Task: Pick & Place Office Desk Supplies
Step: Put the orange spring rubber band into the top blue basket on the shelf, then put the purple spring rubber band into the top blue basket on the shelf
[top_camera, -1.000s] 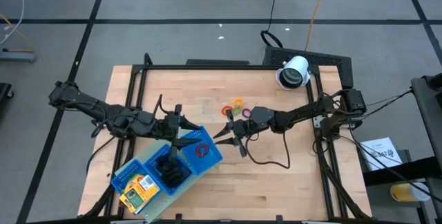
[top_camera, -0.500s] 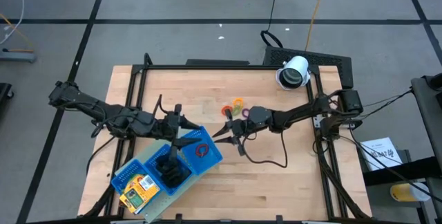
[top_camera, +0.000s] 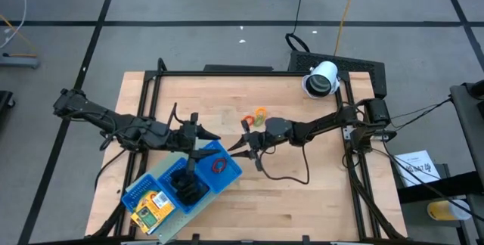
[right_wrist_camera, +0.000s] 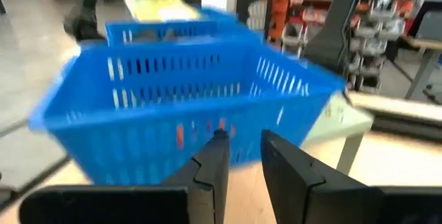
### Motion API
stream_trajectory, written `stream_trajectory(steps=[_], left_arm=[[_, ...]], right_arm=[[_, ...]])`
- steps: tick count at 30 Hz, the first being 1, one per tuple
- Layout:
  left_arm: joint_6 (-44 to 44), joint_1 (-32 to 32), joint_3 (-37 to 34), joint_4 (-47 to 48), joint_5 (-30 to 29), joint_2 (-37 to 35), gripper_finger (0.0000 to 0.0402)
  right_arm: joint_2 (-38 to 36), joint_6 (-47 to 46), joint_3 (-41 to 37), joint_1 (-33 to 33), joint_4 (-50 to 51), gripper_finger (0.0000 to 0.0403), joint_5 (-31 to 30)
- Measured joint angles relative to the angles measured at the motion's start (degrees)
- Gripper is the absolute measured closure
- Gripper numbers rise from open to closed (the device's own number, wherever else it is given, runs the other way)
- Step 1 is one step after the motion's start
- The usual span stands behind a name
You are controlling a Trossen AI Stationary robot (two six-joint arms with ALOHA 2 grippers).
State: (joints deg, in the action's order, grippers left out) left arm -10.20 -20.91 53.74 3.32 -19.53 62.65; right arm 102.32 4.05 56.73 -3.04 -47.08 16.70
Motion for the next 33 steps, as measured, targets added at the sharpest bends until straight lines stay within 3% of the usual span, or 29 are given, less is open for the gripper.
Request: stream_trajectory(steps=[7,12,15,27,33], left_arm=[[0.0,0.0,0.0,0.26,-0.02,0.0,0.0206],[-0.01,0.0,0.0,0.49,0.0,0.01,0.0206],[-0.27,0.0,0.0,1.0,0.0,0.0,0.0206],[1.76,0.0,0.0,1.63,-0.03,0.01,0.0206],[2.54,0.24,0.0,1.52,-0.05,0.0,0.0206]], right_arm=[[-4.71,0.81,-0.32,4.1,17.23,0.033,-7.76],[-8.59,-0.64,-0.43,8.51,37.21,0.033,-14.19],[-8.66,-0.93,-2.83,11.26,42.09,0.0323,-18.14],[-9.74,-4.01,-17.5,15.15,36.79,0.0193,-18.83],[-9.79,-4.03,-22.35,15.49,32.94,0.0201,-21.08]])
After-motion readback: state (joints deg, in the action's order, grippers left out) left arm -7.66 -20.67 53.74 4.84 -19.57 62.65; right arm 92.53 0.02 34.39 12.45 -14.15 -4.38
